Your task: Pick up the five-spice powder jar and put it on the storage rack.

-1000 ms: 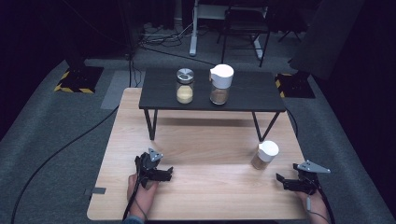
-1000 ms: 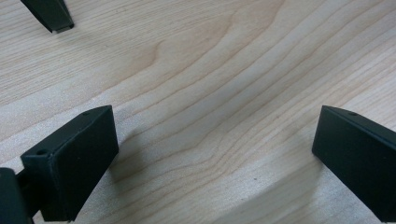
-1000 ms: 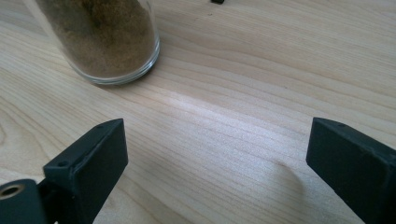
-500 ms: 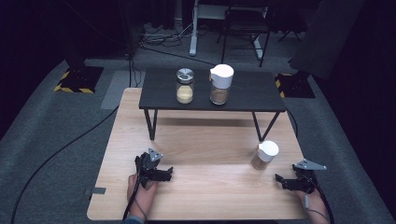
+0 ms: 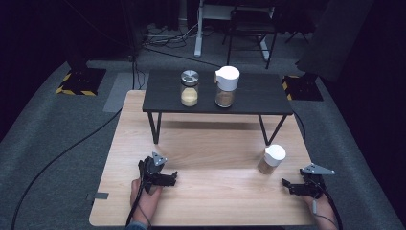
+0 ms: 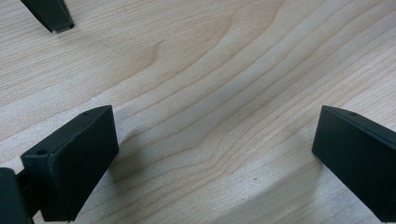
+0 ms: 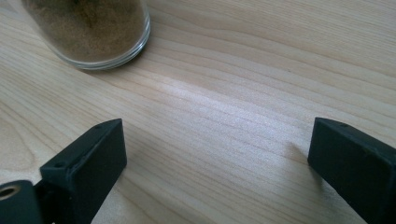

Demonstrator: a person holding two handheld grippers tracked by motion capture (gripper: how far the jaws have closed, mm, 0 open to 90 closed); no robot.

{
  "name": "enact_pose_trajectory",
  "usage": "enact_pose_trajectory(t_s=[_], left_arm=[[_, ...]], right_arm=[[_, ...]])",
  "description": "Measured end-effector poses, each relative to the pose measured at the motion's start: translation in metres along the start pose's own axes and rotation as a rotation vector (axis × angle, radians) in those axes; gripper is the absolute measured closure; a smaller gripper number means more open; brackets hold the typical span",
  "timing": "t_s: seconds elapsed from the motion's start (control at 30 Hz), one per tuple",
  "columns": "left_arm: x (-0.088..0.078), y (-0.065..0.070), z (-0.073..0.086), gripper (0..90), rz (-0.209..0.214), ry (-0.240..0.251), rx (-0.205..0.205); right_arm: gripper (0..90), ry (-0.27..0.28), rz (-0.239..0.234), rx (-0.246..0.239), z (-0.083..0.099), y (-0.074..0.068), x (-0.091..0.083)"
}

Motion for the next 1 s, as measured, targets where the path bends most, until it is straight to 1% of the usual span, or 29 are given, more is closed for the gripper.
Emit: enact_pose_trajectory(t_s=[0.23, 0.37, 0.47, 0.5, 0.57, 0.73, 1.0], left_arm=[[0.000, 0.000, 0.000, 0.3, 0.000, 0.000, 0.000], [0.000, 0.000, 0.000, 0.3, 0.000, 0.000, 0.000], [0.000, 0.000, 0.000, 0.3, 0.000, 0.000, 0.000], [0.000, 0.000, 0.000, 0.3, 0.000, 0.000, 0.000], [0.000, 0.000, 0.000, 0.3, 0.000, 0.000, 0.000], [0.000, 0.000, 0.000, 0.3, 0.000, 0.000, 0.000], [0.000, 0.000, 0.000, 0.3, 0.000, 0.000, 0.000]], right_arm=[[4.2, 0.007, 0.017, 0.007, 0.001, -0.001, 0.000], [4.2, 0.052, 0.005, 0.002, 0.003, -0.002, -0.003], [4.2, 0.078, -0.003, -0.015, 0.004, -0.005, -0.005], [4.2, 0.078, -0.003, -0.015, 0.004, -0.005, -0.005], [4.1, 0.110, -0.007, -0.033, 0.003, -0.010, -0.009], [4.0, 0.166, -0.020, -0.065, 0.002, -0.016, -0.016], [3.8, 0.228, -0.044, -0.104, -0.002, -0.025, -0.024]])
Point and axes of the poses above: each handheld gripper's, and its own axes: x roughly forward along the jaws, z roughly out of its underside, y roughly to its right, the point moved 9 cm from there along x, roughly forward along the jaws, and after that the axes turned 15 degrees about -z, right-handed, at the moved point
